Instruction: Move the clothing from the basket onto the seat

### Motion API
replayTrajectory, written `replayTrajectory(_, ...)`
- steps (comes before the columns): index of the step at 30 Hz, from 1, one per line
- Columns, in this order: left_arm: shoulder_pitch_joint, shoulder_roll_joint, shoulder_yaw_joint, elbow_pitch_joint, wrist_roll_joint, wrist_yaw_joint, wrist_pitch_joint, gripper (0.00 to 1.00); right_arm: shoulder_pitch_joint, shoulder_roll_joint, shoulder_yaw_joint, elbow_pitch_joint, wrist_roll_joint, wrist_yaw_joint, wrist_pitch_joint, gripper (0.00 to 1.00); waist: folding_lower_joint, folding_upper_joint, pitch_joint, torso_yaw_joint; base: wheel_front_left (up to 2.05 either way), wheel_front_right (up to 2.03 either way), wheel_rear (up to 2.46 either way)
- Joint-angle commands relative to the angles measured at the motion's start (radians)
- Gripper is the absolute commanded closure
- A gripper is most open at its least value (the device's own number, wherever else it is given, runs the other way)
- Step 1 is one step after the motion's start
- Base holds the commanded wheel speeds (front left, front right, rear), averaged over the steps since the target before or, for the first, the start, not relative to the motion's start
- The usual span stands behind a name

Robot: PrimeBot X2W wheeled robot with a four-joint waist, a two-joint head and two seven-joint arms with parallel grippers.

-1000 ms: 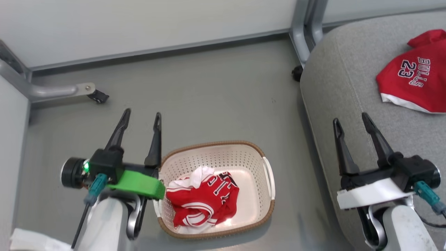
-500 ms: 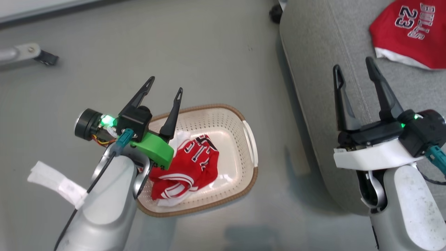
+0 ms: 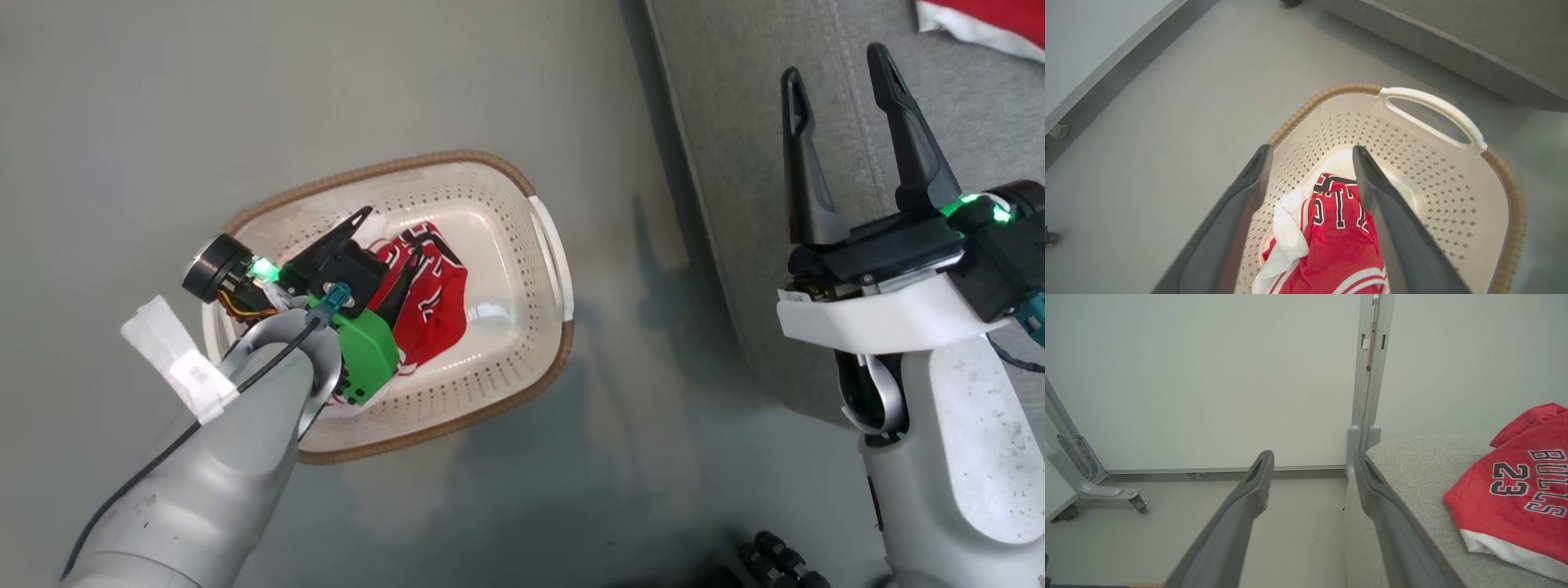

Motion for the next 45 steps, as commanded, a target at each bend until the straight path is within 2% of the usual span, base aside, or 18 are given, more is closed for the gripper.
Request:
replayTrajectory(1, -0.032, 0.016, -0.031, 0.03, -0.01, -0.001, 0.001, 0.0, -0.02, -0.002, 0.005, -0.006, -0.005, -0.001, -0.002, 0.0, 0.0, -0.0001, 0.073, -0.025, 0.0, 0.0, 0.0)
replayTrajectory(12, -0.148, 0.029, -0.295, 0.242, -0.048, -0.001, 0.017, 0.0, -0.074, -0.002, 0.031, -0.033, -0.026, -0.001, -0.002, 0.0, 0.0, -0.0001, 0.177, -0.03, 0.0, 0.0, 0.0)
replayTrajectory(26, -0.225, 0.056, -0.528, 0.346, -0.149, -0.001, 0.129, 0.0, -0.092, -0.002, 0.022, -0.054, -0.028, -0.001, -0.002, 0.0, 0.0, -0.0001, 0.27, -0.031, 0.0, 0.0, 0.0)
replayTrajectory(36, -0.312, 0.069, -0.586, 0.37, -0.114, -0.001, 0.157, 0.0, -0.066, -0.002, 0.004, -0.095, -0.037, -0.001, -0.002, 0.0, 0.0, -0.0001, 0.342, -0.031, 0.0, 0.0, 0.0)
replayTrajectory(43, -0.317, 0.044, -0.593, 0.381, -0.096, -0.001, 0.169, 0.0, -0.047, -0.002, 0.001, -0.112, -0.036, -0.001, -0.002, 0.0, 0.0, -0.0001, 0.361, -0.03, 0.0, 0.0, 0.0)
replayTrajectory(44, -0.315, 0.039, -0.594, 0.378, -0.094, -0.001, 0.157, 0.53, -0.045, -0.002, 0.0, -0.112, -0.035, -0.001, -0.002, 0.0, 0.0, -0.0001, 0.36, -0.029, 0.0, 0.0, 0.0)
replayTrajectory(45, -0.314, 0.036, -0.594, 0.378, -0.089, -0.001, 0.152, 1.0, -0.045, -0.002, -0.001, -0.113, -0.034, -0.001, -0.002, 0.0, 0.0, -0.0001, 0.359, -0.029, 0.0, 0.0, 0.0)
